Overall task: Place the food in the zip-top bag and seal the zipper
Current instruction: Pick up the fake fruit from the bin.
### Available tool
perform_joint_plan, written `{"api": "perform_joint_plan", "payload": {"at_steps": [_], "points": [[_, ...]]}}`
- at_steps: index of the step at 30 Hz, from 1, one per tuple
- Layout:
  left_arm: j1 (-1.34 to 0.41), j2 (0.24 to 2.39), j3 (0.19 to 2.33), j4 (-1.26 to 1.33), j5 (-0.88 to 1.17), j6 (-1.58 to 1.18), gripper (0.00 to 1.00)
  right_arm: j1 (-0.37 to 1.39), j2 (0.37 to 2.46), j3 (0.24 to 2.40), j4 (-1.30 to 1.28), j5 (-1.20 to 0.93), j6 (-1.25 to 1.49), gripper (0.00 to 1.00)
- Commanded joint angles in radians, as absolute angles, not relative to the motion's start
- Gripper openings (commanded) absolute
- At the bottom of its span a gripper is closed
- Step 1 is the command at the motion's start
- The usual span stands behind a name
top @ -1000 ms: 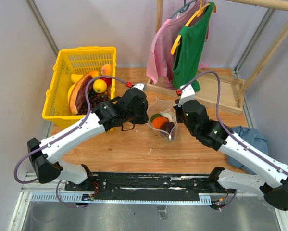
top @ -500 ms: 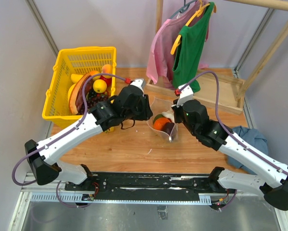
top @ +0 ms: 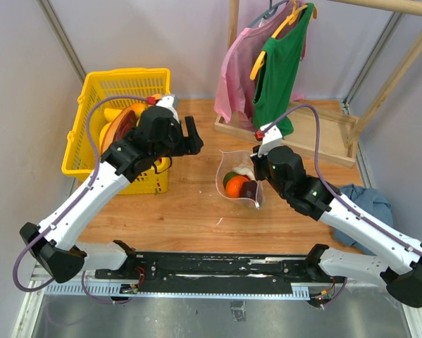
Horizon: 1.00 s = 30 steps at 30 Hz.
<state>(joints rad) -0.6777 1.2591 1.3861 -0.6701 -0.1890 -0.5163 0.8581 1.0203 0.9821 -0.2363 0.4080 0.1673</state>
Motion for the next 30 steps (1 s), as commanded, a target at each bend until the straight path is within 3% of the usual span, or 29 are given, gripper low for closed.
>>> {"api": "perform_joint_plan", "payload": {"at_steps": [1,7,16,30], "points": [[-0.562,1.228,1.439,-0.652,-0.164,-0.454,0.83,0.845,1.018,0.967,-0.191,0.403,0.167,0.01],[-0.363,1.262,1.448,-0.585,-0.131,-0.425,0.93,0.844,1.018,0.967,-0.183,0.402,0.160,0.01],[-0.093,1.445,1.439,-0.402,0.059,-0.473,0.98,0.844,1.011,0.953,-0.155,0.387,0.159,0.01],[0.049,1.878,1.661,-0.237,0.253,-0.555,0.99,0.841,1.015,0.939,-0.128,0.385,0.137,0.01]]}}
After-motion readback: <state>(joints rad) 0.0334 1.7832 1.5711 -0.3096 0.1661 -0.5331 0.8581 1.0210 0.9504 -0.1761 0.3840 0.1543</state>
